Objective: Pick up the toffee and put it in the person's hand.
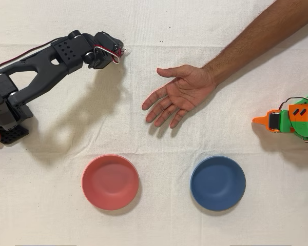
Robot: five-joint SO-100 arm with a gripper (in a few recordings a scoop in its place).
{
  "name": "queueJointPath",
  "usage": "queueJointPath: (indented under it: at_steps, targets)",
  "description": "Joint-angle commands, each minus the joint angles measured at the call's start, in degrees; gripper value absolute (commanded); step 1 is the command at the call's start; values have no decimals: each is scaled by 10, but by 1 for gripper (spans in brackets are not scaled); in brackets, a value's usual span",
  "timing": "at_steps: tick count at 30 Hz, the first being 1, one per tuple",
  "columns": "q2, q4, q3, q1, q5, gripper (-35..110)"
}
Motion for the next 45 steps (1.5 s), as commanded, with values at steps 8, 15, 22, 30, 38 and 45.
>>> queueJointPath:
  at_steps: [8, 15, 22, 30, 38, 45]
  targets:
    - [56, 10, -9, -5, -14, 10]
    - [101, 9, -8, 5, -22, 11]
    - [152, 11, -20, 31, -36, 11]
    - [219, 25, -11, 71, -40, 11]
    - [258, 5, -36, 125, -40, 11]
    - [226, -15, -110, 165, -38, 12]
